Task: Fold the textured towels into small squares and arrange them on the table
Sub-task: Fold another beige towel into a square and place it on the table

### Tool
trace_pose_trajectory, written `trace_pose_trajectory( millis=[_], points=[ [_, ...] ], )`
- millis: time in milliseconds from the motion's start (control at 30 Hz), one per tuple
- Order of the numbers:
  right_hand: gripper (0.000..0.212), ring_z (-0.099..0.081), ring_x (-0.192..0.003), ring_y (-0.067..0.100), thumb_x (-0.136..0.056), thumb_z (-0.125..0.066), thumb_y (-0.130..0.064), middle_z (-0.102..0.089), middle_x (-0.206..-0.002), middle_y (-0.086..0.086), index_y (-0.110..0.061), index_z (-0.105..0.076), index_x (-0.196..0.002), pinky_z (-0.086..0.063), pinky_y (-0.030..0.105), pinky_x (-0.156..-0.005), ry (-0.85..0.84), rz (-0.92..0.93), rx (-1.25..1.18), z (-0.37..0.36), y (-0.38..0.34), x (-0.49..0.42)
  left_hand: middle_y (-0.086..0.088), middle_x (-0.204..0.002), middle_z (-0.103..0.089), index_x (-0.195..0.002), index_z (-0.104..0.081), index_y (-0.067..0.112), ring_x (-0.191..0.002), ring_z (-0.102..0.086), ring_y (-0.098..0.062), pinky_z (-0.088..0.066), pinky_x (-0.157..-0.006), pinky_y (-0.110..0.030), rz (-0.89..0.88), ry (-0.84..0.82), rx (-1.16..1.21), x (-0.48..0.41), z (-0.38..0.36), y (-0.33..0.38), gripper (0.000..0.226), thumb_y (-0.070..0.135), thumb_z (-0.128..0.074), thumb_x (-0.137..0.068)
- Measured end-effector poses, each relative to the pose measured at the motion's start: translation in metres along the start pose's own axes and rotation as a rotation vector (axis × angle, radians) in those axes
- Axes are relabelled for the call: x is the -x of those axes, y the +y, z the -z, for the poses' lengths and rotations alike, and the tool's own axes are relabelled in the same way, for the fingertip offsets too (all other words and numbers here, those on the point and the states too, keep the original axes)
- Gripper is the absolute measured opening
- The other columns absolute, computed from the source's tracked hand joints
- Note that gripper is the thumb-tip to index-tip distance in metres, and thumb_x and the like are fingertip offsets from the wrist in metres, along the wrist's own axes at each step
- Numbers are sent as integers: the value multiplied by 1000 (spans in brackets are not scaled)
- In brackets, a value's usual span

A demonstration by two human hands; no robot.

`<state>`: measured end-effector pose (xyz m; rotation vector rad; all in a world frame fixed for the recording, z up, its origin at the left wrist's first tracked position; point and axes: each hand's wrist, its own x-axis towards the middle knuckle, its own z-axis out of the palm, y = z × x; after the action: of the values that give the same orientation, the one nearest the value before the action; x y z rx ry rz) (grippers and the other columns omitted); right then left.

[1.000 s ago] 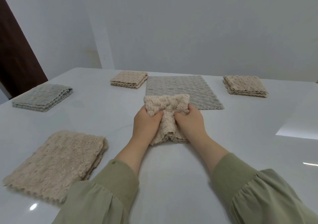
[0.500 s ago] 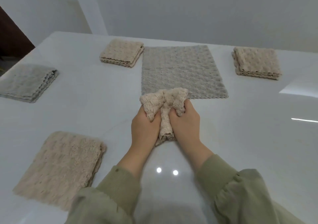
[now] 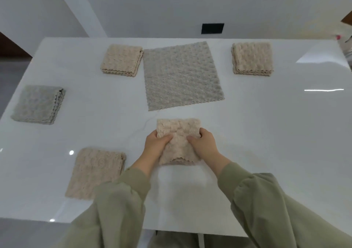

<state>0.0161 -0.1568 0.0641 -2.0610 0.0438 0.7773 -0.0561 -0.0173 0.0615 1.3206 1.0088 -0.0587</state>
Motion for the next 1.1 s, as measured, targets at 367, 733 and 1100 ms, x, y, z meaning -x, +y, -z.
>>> trace_pose_trajectory(
  millis=[367, 733, 1100],
  points=[
    [9, -66, -85, 26, -84, -63, -21, -68, -92, 8, -13, -61, -88, -56, 42, -80, 6, -94, -183, 145, 43, -32, -5, -106, -65, -107, -56, 15, -95, -64, -20, -53, -82, -34, 22, -150, -183, 12, -137, 19, 21, 8, -59, -88],
    [21, -56, -73, 15, -81, -44, -9, -57, -84, -4, -22, -48, -96, -45, 28, -59, 59, -82, -26, 353, 103, -94, -2, -98, -65, -110, -56, 13, -86, -65, -14, -53, -67, -24, -34, -22, -103, 28, -376, 35, 27, 1, -57, -86],
    [20, -53, -71, 17, -88, -48, -8, -56, -91, 1, -16, -41, -105, -37, 26, -53, 204, -12, 33, 437, 138, -117, 2, -95, -61, -105, -57, 17, -89, -59, -16, -47, -75, -26, -175, -28, -492, 18, -479, 51, 25, 7, -63, -83]
  ],
)
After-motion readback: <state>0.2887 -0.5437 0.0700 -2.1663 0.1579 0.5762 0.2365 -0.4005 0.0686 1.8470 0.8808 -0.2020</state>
